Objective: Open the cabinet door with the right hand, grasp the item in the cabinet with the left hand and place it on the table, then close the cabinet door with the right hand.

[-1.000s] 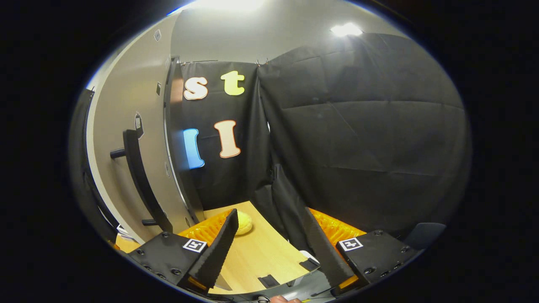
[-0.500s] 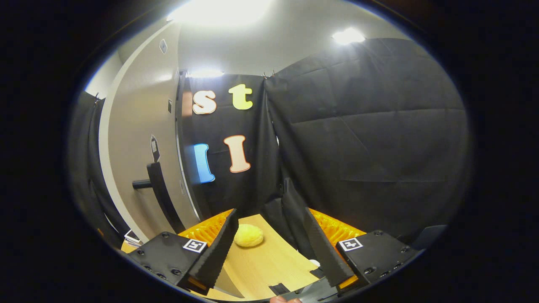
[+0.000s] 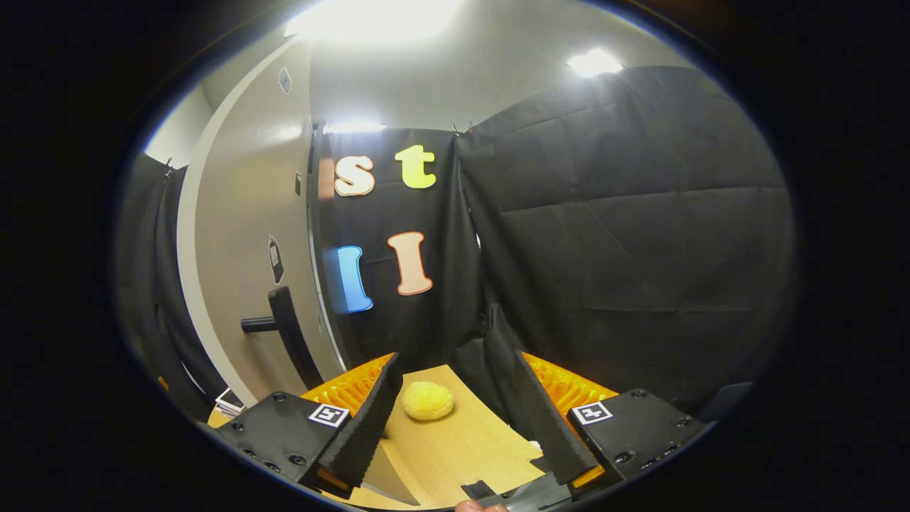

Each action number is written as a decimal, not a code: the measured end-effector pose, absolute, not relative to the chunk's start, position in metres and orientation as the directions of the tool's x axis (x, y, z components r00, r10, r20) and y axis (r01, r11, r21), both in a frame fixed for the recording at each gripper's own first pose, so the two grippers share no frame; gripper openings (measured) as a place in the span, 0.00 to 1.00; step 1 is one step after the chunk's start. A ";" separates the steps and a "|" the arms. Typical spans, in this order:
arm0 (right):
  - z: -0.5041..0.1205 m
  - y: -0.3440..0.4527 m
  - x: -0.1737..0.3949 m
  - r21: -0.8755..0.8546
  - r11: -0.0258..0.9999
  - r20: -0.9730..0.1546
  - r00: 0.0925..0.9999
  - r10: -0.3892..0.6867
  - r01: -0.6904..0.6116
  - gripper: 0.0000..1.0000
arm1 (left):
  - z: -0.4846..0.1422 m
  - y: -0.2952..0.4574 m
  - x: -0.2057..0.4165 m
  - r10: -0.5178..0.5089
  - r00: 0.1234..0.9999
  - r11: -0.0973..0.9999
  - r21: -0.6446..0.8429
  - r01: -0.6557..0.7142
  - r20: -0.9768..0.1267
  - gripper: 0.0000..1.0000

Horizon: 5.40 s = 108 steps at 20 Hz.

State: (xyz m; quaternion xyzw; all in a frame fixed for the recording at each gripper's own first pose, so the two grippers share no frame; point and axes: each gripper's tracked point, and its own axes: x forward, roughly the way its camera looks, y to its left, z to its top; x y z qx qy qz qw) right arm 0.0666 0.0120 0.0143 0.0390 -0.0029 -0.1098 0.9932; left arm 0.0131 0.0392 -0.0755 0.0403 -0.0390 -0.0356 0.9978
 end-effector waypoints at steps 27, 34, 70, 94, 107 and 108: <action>0.022 0.123 0.062 0.117 0.986 -0.035 0.991 0.125 -0.121 0.98 | -0.066 0.041 0.017 -0.052 0.998 0.997 0.057 0.050 0.047 0.94; 0.024 0.174 0.072 0.054 0.968 -0.043 0.968 0.247 -0.245 0.98 | -0.071 0.048 0.013 -0.031 0.999 0.998 0.050 0.029 0.041 0.93; 0.012 0.257 0.155 0.028 0.930 -0.123 0.922 0.368 -0.368 0.98 | -0.040 0.034 0.030 0.019 1.000 0.998 0.066 -0.018 -0.013 0.93; 0.019 0.056 0.149 -0.077 0.963 -0.028 0.966 0.259 -0.260 0.98 | 0.044 -0.071 0.027 0.030 0.996 0.997 0.071 -0.036 0.085 0.94; 0.014 0.054 0.149 -0.114 0.940 -0.026 0.946 0.322 -0.323 0.98 | 0.037 -0.122 -0.015 0.093 0.982 0.995 0.017 -0.097 0.163 0.93; 0.012 0.057 0.150 -0.095 0.943 -0.023 0.947 0.319 -0.320 0.98 | 0.034 -0.125 -0.015 0.084 0.983 0.996 0.000 -0.085 0.163 0.93</action>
